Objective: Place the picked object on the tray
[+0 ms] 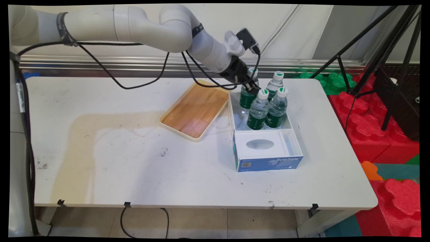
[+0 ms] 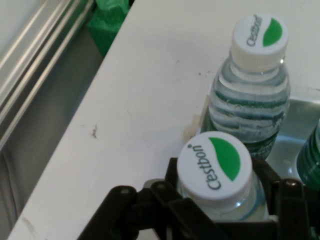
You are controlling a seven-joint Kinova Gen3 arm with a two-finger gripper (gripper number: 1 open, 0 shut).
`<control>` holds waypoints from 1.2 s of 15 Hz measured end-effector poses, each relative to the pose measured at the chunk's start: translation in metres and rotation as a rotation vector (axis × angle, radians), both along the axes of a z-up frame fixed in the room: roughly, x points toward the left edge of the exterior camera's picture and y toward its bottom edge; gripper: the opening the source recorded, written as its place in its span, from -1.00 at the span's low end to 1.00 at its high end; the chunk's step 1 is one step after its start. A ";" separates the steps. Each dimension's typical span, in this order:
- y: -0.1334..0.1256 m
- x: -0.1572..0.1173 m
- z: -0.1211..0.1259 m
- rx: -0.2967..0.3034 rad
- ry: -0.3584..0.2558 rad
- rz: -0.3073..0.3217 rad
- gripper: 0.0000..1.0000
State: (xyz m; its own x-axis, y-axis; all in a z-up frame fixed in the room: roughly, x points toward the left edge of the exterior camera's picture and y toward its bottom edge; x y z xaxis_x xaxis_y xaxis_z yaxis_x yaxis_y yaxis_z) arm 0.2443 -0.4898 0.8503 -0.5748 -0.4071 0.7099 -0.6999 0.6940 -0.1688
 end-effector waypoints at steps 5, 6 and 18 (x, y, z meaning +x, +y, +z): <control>0.015 0.012 0.034 -0.041 0.044 0.015 -1.00; 0.020 0.015 0.043 -0.052 0.055 0.019 -1.00; 0.096 0.112 0.103 -0.092 0.067 0.162 -1.00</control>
State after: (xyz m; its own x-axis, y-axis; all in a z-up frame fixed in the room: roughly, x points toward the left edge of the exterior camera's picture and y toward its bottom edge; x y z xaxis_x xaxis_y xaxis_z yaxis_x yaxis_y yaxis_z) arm 0.3563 -0.3940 0.9534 -0.4570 -0.4221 0.7829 -0.8131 0.5550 -0.1754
